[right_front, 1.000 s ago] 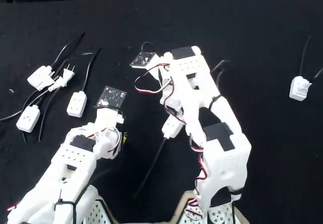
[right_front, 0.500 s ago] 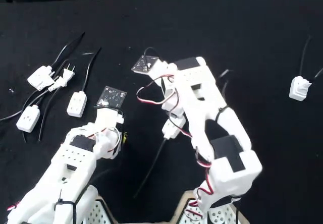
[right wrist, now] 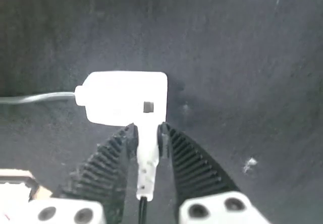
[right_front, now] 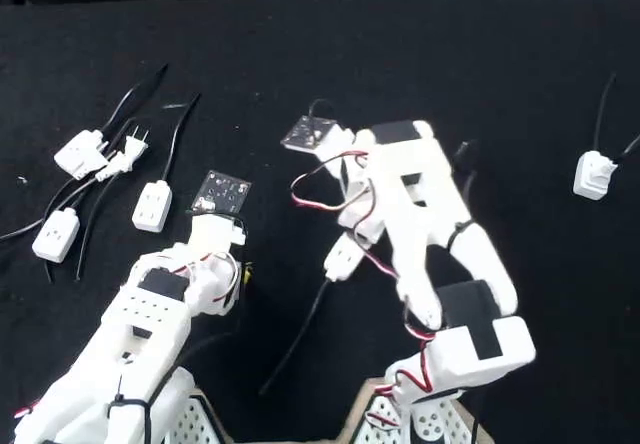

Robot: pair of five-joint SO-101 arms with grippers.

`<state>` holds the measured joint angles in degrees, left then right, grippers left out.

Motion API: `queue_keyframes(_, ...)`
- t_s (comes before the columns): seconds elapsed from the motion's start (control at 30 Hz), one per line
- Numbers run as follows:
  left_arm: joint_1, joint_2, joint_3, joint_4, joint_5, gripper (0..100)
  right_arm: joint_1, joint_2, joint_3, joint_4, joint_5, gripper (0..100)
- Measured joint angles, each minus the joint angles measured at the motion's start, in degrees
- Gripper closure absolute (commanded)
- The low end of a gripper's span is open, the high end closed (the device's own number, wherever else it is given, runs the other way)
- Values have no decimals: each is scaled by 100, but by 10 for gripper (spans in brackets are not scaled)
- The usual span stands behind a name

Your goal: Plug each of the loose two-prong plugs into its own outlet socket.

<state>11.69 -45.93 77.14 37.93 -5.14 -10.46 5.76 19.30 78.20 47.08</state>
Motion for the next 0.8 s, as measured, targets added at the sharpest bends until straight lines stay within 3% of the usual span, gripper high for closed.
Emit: queue_keyframes(0.8, 0, 0, 0, 0, 0, 834, 79, -396, -448, 747, -185, 988)
